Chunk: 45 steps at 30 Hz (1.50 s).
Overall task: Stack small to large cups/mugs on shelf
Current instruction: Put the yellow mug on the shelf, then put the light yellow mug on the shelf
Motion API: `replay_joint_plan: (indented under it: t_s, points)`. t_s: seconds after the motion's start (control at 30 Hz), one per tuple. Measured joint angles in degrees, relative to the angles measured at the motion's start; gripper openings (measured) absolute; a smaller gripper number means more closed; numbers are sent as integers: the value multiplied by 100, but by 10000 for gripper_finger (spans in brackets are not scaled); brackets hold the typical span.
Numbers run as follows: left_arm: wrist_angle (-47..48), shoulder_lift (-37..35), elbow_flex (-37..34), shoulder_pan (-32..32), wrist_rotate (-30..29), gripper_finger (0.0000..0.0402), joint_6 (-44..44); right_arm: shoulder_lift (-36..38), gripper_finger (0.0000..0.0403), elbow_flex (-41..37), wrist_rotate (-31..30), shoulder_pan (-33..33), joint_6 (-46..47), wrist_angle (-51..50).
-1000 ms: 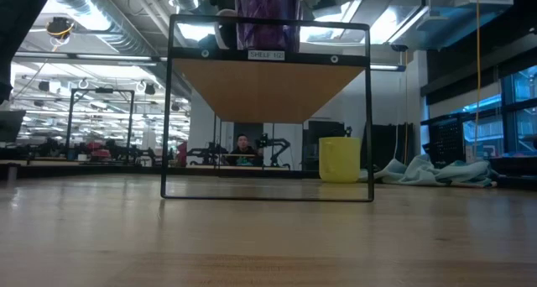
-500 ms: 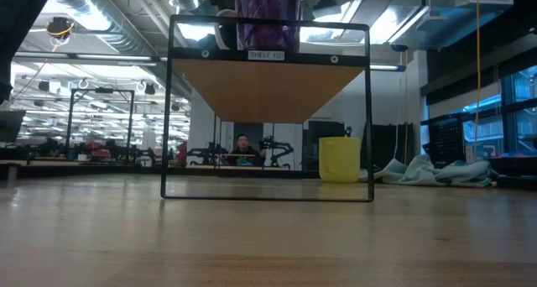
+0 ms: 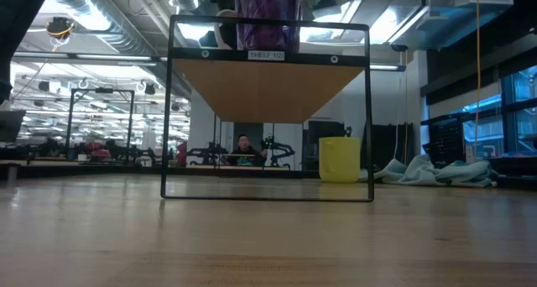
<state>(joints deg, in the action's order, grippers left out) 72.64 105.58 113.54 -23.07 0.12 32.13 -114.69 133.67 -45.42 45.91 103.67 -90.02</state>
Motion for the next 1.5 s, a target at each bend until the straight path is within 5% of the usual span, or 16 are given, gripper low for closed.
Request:
replay_joint_plan:
  t_s: [0.33,1.5]
  points:
    - [19,-24,2,-16,-1,85,-12,0,173,0,-3,0,-47,0]
    - [72,-325,2,97,-7,86,21,0,173,0,-3,0,-62,0]
